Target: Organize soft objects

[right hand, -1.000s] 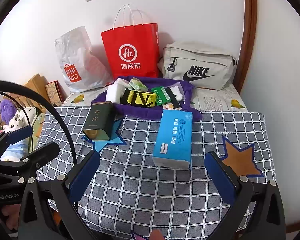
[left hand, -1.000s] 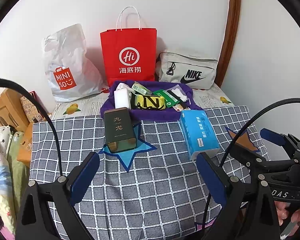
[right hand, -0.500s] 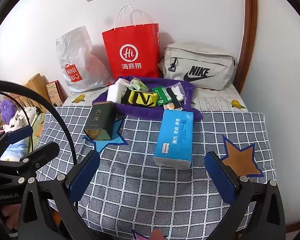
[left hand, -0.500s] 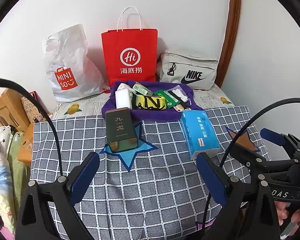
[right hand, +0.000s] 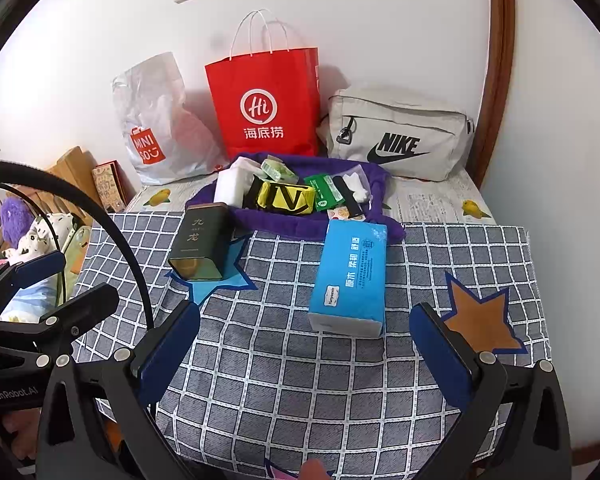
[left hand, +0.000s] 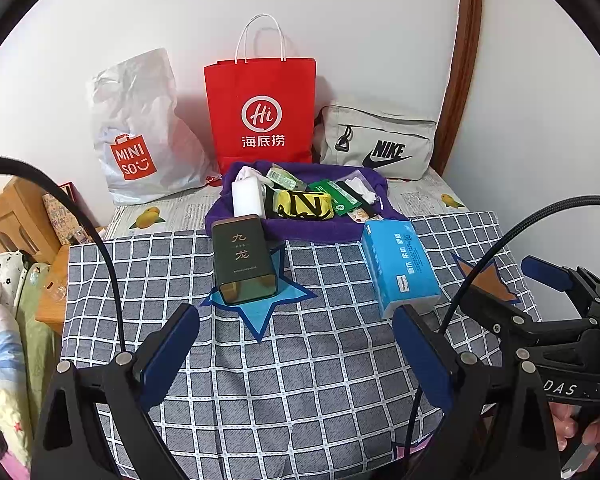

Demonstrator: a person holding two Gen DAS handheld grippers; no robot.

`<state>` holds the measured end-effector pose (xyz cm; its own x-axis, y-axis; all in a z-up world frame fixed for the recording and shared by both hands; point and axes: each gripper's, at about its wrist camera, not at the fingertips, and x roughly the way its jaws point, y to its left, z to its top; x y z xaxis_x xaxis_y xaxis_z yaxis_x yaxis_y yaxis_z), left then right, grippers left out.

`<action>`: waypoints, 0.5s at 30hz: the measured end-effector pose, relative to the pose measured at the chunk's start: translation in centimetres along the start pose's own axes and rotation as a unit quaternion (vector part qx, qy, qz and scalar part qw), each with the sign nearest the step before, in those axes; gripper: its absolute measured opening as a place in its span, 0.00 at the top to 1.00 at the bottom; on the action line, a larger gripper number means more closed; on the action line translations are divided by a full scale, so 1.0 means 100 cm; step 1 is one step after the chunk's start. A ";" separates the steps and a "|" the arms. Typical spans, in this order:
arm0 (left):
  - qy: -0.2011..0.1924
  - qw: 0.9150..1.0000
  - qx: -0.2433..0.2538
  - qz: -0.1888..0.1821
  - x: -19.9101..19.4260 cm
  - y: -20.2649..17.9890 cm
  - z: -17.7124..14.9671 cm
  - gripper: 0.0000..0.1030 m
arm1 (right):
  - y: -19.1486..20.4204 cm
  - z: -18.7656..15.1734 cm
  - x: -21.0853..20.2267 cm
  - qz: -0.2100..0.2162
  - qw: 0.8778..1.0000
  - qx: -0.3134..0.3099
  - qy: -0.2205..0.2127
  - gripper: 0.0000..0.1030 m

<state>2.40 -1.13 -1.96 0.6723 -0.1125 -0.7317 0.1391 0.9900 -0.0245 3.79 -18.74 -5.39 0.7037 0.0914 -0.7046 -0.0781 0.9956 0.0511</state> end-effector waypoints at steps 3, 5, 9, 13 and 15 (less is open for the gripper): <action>0.000 1.000 -0.001 0.000 -0.001 0.000 0.000 0.05 | -0.001 0.000 0.000 0.000 1.000 0.000 0.000 0.00; 0.000 1.000 0.000 0.000 -0.001 0.000 0.000 0.05 | 0.000 0.000 -0.001 0.000 1.000 -0.001 0.000 0.00; 0.000 1.000 0.000 0.000 -0.001 0.000 0.000 0.05 | 0.000 0.000 -0.001 -0.001 1.000 -0.001 0.000 0.00; 0.000 1.000 -0.001 0.001 -0.001 -0.001 0.000 0.05 | -0.001 0.000 -0.001 0.000 1.000 -0.002 0.000 0.00; -0.001 1.000 -0.001 0.001 -0.001 -0.001 0.000 0.05 | -0.001 0.000 -0.001 0.000 1.000 -0.002 -0.001 0.00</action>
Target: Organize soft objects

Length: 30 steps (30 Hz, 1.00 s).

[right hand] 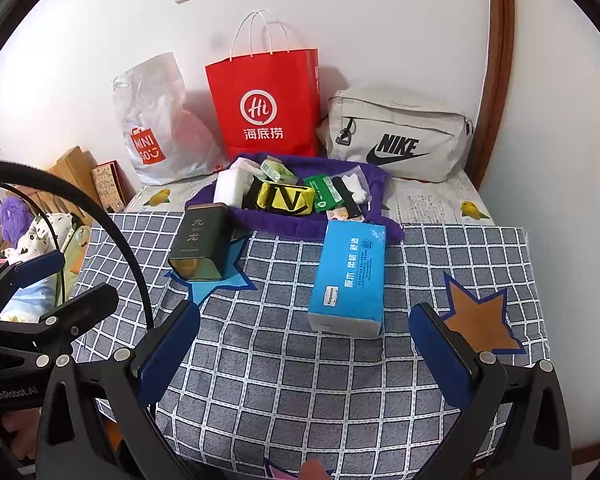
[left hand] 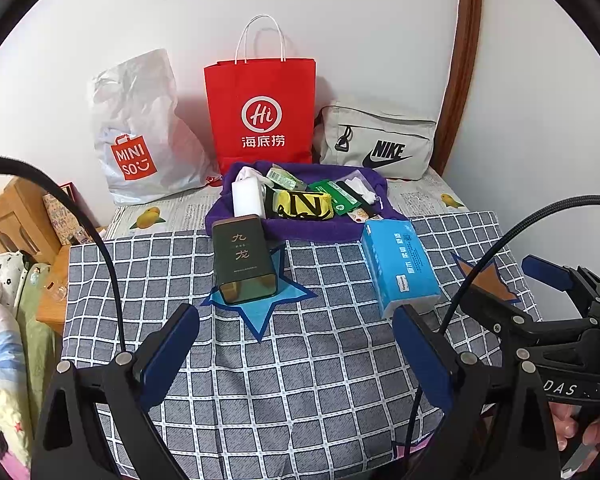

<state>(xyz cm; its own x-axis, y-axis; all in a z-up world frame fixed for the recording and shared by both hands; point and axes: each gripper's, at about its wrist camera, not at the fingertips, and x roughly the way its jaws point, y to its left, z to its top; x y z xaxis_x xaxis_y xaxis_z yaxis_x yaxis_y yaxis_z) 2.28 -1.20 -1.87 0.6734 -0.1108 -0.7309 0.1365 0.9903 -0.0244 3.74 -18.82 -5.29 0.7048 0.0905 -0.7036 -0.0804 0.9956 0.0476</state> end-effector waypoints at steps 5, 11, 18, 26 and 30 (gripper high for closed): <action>0.000 1.000 0.000 0.000 0.000 0.000 0.000 0.05 | 0.000 0.000 -0.001 0.000 1.000 -0.001 0.000 0.00; -0.001 1.000 0.000 0.001 -0.001 -0.001 0.000 0.05 | 0.000 0.000 -0.001 0.000 1.000 -0.001 0.000 0.00; -0.001 1.000 0.000 0.001 -0.002 -0.001 0.000 0.05 | 0.000 0.000 -0.001 -0.001 1.000 -0.001 0.000 0.00; -0.001 1.000 -0.001 0.001 -0.002 -0.001 0.000 0.05 | 0.000 0.000 -0.002 0.000 1.000 -0.001 0.000 0.00; -0.001 1.000 -0.001 0.001 -0.003 -0.001 0.000 0.05 | 0.000 0.000 -0.002 0.000 1.000 -0.001 0.000 0.00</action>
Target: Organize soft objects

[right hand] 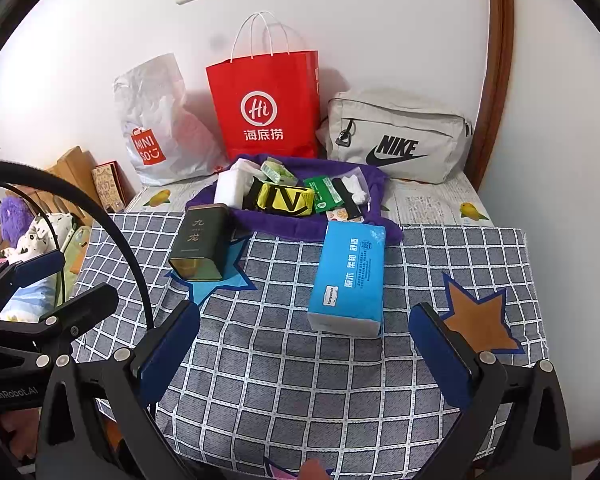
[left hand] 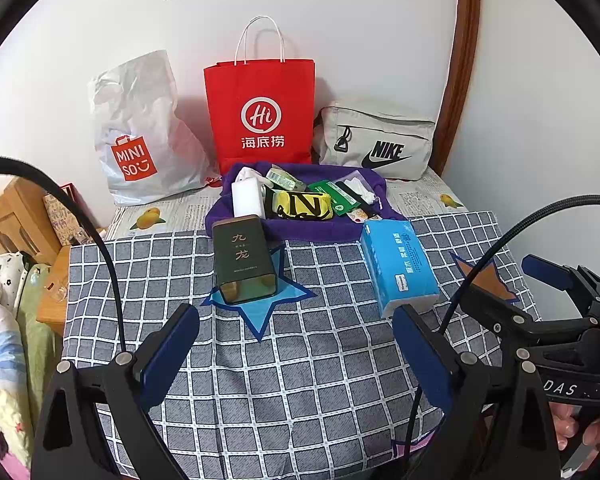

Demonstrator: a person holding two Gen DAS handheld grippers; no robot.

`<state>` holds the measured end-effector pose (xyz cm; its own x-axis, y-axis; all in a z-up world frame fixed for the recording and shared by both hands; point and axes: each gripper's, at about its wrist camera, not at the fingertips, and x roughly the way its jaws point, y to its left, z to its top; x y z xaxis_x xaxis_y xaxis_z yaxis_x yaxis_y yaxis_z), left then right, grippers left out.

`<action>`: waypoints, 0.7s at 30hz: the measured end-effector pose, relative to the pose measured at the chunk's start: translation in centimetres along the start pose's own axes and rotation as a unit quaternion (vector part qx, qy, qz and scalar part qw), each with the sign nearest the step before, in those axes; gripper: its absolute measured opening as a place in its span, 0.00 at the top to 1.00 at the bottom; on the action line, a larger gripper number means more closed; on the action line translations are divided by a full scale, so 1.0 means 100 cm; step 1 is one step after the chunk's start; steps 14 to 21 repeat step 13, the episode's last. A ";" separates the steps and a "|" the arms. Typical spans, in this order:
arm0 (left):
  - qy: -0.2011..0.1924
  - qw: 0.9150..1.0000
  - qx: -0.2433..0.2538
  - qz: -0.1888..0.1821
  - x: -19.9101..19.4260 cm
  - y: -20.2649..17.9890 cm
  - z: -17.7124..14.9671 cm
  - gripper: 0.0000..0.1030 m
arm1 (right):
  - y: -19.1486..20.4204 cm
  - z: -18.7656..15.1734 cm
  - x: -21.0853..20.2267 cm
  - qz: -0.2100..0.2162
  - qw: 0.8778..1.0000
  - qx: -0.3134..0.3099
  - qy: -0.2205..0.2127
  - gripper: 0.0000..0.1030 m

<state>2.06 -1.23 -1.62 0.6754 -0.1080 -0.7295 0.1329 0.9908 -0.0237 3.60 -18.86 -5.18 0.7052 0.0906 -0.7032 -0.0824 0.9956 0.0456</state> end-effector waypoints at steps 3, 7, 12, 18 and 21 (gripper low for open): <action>0.000 1.000 -0.001 0.000 0.001 0.000 0.000 0.05 | 0.000 0.000 0.000 0.000 1.000 0.000 0.000 0.00; 0.000 1.000 0.000 0.000 0.001 0.000 0.000 0.05 | 0.000 0.000 0.000 -0.001 1.000 0.000 0.000 0.00; -0.002 1.000 0.000 0.000 0.000 -0.001 -0.001 0.05 | 0.000 0.000 0.001 0.000 1.000 0.001 0.001 0.00; -0.003 1.000 0.001 0.001 0.000 0.000 0.000 0.05 | -0.001 0.000 0.001 0.001 1.000 0.002 0.002 0.00; -0.003 1.000 0.001 0.001 0.000 0.000 0.000 0.05 | -0.001 0.000 0.001 0.001 1.000 0.002 0.002 0.00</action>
